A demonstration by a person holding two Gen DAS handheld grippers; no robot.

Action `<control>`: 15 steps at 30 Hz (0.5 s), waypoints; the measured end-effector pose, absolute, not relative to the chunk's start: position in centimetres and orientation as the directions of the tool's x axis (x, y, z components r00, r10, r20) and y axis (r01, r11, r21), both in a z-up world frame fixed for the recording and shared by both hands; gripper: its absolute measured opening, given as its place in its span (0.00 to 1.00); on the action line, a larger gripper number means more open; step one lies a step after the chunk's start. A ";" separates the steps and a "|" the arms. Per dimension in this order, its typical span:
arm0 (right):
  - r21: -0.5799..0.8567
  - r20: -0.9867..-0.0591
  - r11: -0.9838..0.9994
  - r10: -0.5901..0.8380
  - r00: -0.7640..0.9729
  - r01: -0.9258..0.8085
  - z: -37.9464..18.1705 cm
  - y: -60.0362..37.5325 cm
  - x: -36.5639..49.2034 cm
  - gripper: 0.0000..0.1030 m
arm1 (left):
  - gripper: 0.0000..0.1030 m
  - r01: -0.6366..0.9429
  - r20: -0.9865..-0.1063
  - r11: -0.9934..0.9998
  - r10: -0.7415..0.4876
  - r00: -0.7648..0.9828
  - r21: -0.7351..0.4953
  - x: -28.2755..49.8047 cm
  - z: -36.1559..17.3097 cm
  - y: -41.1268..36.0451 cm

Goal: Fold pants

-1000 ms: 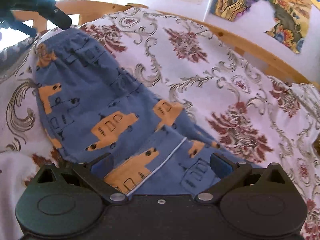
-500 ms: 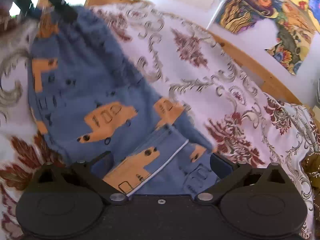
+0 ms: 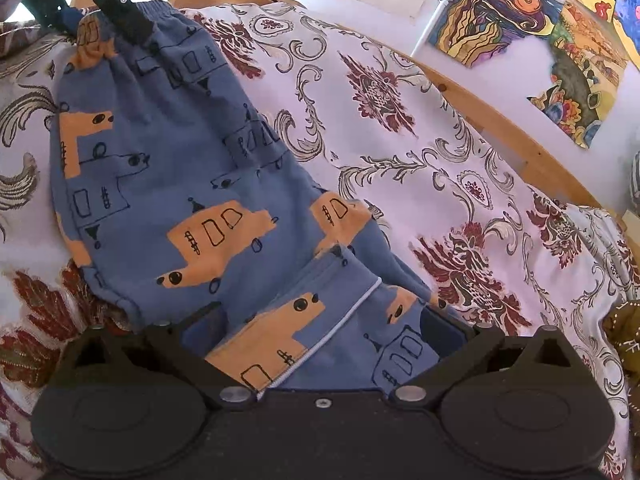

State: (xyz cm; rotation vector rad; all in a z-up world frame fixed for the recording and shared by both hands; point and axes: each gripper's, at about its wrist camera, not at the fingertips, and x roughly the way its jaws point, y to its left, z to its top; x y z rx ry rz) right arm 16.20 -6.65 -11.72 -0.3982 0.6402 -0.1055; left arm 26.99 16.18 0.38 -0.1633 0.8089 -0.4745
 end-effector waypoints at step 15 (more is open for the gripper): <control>-0.369 -0.527 0.929 -0.206 0.825 -0.004 -10.9 -6.9 15.6 0.99 | 0.17 0.235 -0.715 0.955 -0.292 0.636 -0.181 25.9 3.8 11.7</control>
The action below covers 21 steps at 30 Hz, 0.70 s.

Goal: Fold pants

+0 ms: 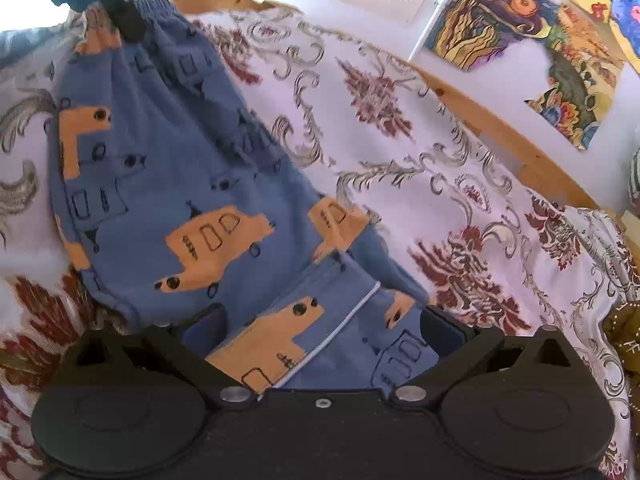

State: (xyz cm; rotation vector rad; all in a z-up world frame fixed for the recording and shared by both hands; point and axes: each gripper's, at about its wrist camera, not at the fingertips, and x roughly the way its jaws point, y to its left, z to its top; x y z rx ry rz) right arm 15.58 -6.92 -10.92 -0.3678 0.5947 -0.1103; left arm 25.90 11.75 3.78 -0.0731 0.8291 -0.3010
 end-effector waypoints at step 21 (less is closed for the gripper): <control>-0.047 -0.630 0.999 -0.034 0.776 0.006 -6.1 -23.4 11.1 0.99 | 0.16 0.626 -0.662 0.770 -0.408 0.629 0.121 13.4 4.5 -10.6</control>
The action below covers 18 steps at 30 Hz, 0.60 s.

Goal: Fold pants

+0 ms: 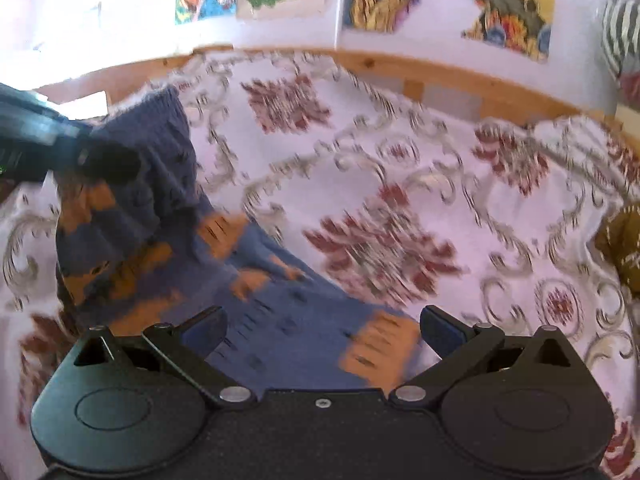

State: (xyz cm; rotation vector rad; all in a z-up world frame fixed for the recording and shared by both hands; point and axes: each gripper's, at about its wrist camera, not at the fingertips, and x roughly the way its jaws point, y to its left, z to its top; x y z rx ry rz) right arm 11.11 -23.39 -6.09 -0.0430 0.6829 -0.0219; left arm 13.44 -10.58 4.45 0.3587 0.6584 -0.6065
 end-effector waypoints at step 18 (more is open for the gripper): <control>0.064 -0.637 0.996 0.083 0.767 -0.055 -6.0 -28.1 12.0 0.99 | 0.60 0.713 -0.735 0.677 -0.388 0.556 0.182 9.0 -2.9 -14.4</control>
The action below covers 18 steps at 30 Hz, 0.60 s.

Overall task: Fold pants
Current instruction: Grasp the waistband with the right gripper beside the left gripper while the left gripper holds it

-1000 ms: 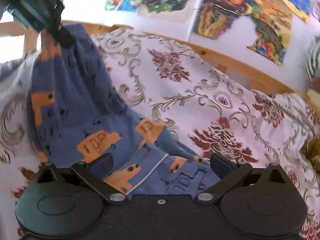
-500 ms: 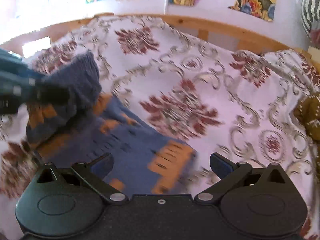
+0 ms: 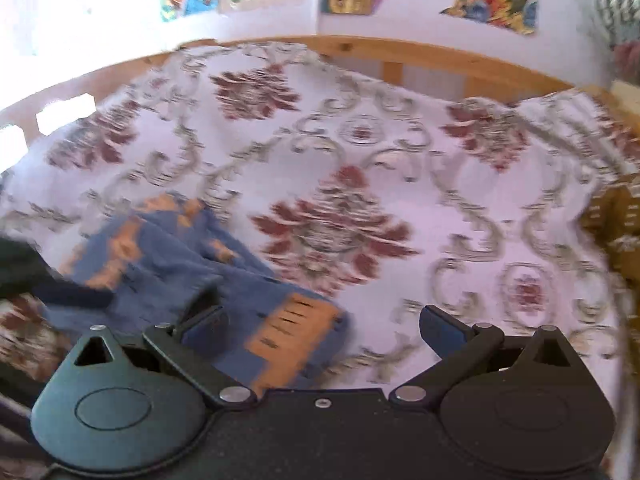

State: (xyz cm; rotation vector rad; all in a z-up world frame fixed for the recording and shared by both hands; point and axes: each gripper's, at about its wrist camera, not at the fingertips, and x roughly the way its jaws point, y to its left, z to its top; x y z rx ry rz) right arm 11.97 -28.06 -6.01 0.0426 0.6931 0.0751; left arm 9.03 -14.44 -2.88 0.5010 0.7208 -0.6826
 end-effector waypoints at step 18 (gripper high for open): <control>0.346 -0.671 0.925 0.360 0.648 -0.156 -6.9 -26.2 15.9 0.19 | 0.22 0.713 -0.762 0.691 -0.395 0.513 0.121 8.9 -3.0 -14.3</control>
